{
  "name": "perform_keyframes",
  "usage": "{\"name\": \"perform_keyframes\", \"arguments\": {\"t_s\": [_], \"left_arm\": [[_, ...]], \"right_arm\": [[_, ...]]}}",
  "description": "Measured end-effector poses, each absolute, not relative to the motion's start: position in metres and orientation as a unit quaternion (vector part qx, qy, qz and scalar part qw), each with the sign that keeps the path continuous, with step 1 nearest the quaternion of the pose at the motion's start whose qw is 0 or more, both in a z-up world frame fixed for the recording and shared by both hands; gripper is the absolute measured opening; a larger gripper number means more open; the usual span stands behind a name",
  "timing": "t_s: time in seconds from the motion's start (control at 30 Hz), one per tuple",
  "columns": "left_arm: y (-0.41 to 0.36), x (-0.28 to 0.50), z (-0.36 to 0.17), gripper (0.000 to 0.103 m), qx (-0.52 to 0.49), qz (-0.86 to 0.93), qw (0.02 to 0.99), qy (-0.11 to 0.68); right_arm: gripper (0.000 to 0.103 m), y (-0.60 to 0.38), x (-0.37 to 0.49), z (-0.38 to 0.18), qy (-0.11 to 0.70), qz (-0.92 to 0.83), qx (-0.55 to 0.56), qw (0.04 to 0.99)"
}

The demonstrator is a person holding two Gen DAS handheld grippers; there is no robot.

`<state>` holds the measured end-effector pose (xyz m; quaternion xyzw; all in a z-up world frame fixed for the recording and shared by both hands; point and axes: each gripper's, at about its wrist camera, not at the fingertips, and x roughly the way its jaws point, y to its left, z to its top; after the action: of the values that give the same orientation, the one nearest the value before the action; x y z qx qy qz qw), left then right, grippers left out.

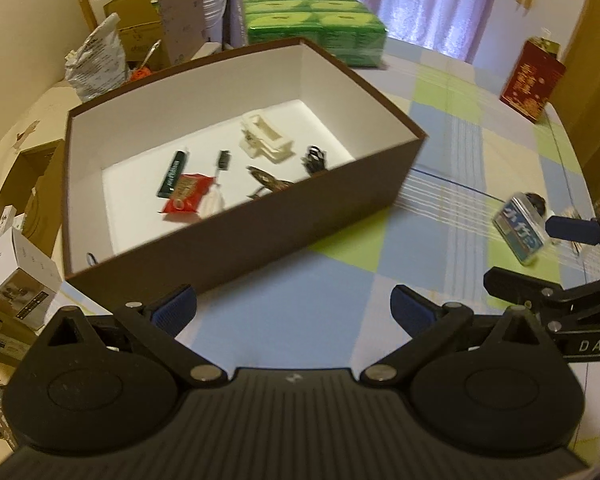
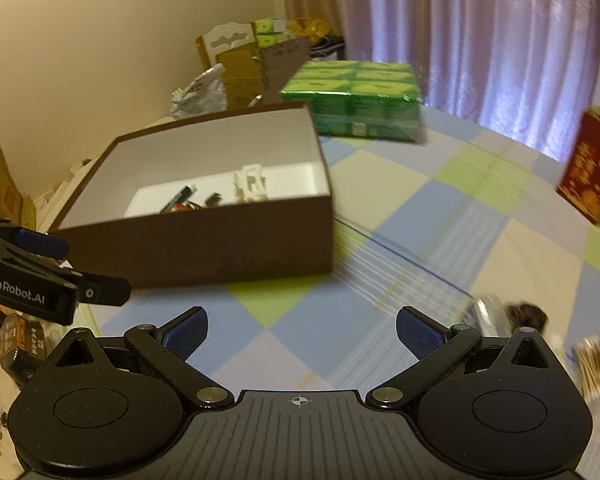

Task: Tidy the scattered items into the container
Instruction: 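Withdraw both tools from the box toward the toothpick box and swabs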

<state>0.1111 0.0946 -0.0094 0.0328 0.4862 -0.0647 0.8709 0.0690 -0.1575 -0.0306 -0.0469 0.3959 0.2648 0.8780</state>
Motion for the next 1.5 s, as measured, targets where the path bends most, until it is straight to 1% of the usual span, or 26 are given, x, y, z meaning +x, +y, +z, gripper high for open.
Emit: {"name": "perform_keyframes", "arguments": {"t_s": [0.4, 0.87, 1.2, 1.5], "left_arm": [[0.029, 0.099, -0.020, 0.102, 0.063, -0.138, 0.858, 0.492], [-0.056, 0.109, -0.042, 0.102, 0.116, -0.232, 0.829, 0.495], [-0.107, 0.133, -0.069, 0.102, 0.157, -0.301, 0.803, 0.490], [-0.145, 0.165, -0.092, 0.102, 0.196, -0.368, 0.782, 0.464]], "right_arm": [[0.103, -0.228, 0.040, -0.034, 0.417, 0.198, -0.017, 0.887], [0.103, -0.315, 0.026, -0.050, 0.448, 0.076, 0.030, 0.890], [0.103, -0.361, 0.037, -0.070, 0.465, 0.022, 0.046, 0.884], [0.103, -0.393, 0.063, -0.092, 0.482, -0.007, 0.048, 0.875]]}}
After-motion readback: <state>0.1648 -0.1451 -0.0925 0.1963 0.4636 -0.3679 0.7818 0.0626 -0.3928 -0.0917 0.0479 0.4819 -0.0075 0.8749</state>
